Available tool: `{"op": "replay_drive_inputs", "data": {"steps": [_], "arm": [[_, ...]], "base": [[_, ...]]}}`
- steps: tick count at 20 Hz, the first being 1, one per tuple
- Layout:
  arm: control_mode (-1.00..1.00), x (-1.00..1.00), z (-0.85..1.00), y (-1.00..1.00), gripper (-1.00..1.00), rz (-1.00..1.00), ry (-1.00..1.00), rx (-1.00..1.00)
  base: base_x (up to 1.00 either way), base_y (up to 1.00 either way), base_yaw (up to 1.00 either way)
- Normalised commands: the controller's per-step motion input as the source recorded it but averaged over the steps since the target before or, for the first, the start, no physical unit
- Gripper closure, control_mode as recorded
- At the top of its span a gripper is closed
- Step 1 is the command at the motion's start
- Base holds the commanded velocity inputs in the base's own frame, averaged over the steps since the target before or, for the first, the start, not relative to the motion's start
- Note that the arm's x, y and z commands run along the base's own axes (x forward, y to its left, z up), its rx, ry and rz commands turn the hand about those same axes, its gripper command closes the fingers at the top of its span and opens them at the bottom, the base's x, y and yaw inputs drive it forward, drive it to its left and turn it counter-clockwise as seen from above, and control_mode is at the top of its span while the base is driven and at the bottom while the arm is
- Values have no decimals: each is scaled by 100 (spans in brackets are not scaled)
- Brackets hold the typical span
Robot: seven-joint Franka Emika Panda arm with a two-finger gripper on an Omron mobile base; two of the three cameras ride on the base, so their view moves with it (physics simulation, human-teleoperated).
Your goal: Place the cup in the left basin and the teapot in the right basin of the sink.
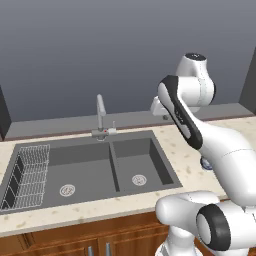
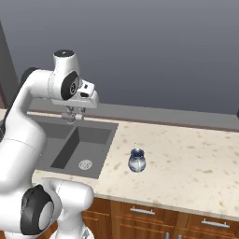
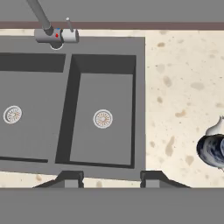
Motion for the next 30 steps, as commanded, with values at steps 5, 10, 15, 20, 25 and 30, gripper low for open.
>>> {"op": "replay_drive_inputs", "data": {"steps": [5, 10, 15, 20, 25, 30], "arm": [[-100, -7, -1, 0, -100, 0, 0, 0], [-100, -15, -8, -12, -100, 0, 0, 0], [-100, -19, -12, -17, -100, 1, 0, 0], [-100, -19, -16, -24, -100, 3, 0, 0], [-100, -17, -14, -25, -100, 3, 0, 0], [-100, -13, -12, -23, -100, 4, 0, -1]], "base": [[0, 0, 0], [0, 0, 0], [0, 0, 0], [0, 0, 0], [0, 0, 0], [0, 0, 0]]}}
